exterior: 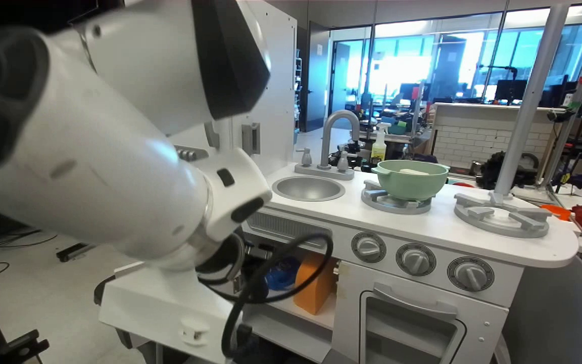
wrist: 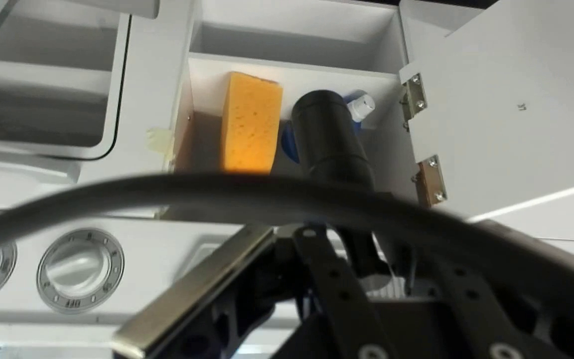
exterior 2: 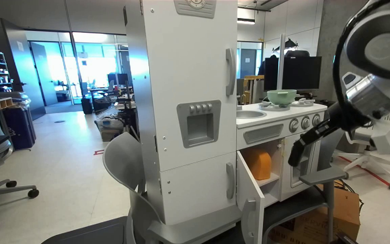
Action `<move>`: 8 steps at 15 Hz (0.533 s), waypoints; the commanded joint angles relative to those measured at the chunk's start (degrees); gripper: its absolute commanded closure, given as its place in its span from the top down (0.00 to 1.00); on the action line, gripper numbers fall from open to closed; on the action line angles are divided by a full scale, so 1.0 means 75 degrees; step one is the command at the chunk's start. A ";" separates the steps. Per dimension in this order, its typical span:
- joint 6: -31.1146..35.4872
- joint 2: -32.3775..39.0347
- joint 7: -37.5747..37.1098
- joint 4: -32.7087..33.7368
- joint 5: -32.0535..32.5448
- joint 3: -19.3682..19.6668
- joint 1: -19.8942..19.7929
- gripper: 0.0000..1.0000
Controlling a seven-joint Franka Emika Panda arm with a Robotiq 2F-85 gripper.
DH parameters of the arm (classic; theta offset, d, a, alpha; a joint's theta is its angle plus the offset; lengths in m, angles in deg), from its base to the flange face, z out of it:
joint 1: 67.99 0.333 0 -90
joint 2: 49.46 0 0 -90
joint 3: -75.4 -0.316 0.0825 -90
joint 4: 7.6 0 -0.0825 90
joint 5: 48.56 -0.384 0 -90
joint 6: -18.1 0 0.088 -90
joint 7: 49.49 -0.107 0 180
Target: Put the orange object inside the cupboard
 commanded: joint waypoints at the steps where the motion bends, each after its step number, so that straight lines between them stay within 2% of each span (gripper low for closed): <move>1: -0.0911 0.1244 0.1221 0.0647 -0.1399 0.0401 0.0398 0.08; 3: -0.1329 0.1768 0.1090 0.0950 -0.1708 0.0489 0.0635 0.08; 4: -0.1638 0.2018 0.0826 0.1091 -0.1768 0.0845 0.1076 0.08; 5: -0.1770 0.2230 0.0380 0.1421 -0.1289 0.0864 0.0947 0.08; 6: -0.1918 0.2534 0.0201 0.1752 -0.1171 0.0959 0.1010 0.08; 8: -0.2047 0.3031 0.0190 0.2450 -0.1327 0.1093 0.1194 0.08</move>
